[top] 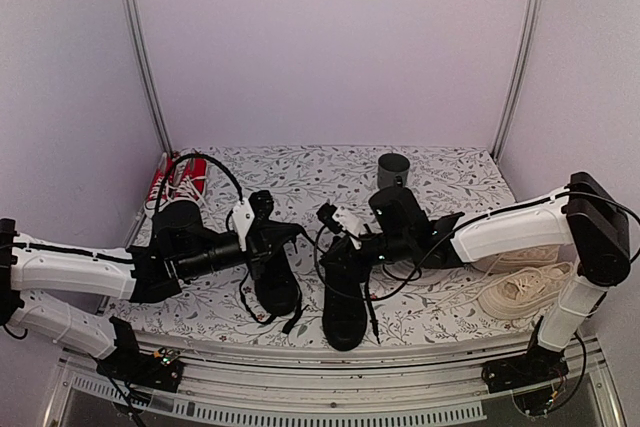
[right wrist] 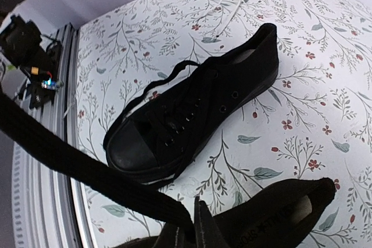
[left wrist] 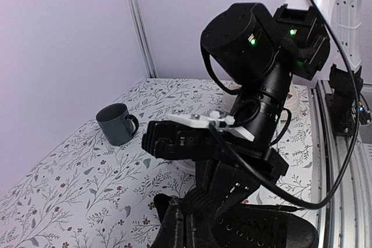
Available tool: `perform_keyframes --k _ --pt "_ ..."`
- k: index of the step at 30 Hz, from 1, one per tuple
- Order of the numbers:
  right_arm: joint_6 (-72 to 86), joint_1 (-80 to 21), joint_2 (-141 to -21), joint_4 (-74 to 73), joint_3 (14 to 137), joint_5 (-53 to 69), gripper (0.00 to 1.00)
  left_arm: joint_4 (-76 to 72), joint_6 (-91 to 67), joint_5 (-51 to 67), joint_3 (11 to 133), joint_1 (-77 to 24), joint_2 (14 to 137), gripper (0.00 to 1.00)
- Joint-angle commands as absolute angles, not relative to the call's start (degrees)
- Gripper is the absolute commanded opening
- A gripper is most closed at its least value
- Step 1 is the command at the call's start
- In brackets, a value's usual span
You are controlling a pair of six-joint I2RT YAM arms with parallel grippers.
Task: Tie the shoes
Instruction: Pass from the left arm to the right
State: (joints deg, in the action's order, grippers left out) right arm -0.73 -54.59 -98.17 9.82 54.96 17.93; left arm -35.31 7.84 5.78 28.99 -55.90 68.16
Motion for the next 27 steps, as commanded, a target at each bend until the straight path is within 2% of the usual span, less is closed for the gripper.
perform_keyframes --k 1,6,12,17,20,22,25,27 --pt "-0.7 -53.9 -97.4 13.3 55.1 16.5 0.04 -36.6 8.4 5.0 29.1 -56.5 67.3 0.0" --pt "4.5 -52.1 -94.0 12.8 52.6 18.6 0.01 -32.3 6.6 2.1 27.5 -55.4 70.0 0.0" --pt "11.3 -51.0 -91.5 12.1 51.0 20.5 0.01 -31.1 8.2 3.7 30.8 -57.3 84.4 0.0" --pt "17.0 -49.8 -91.5 11.8 50.3 21.3 0.01 -31.3 10.6 6.3 33.7 -58.2 91.2 0.01" --pt "18.5 -49.7 -91.8 12.2 50.4 21.1 0.01 -31.2 11.6 6.5 34.1 -58.9 90.7 0.37" --pt "19.7 -49.7 -92.0 12.6 50.6 21.2 0.01 -32.7 11.3 5.5 33.6 -59.3 89.4 0.54" --pt "21.7 -49.7 -92.5 13.2 50.9 21.5 0.01 -34.0 10.3 3.1 34.1 -60.3 88.7 0.62" --pt "22.9 -49.7 -92.8 13.5 50.8 21.3 0.01 -36.4 9.9 0.0 34.1 -61.3 89.2 0.64"
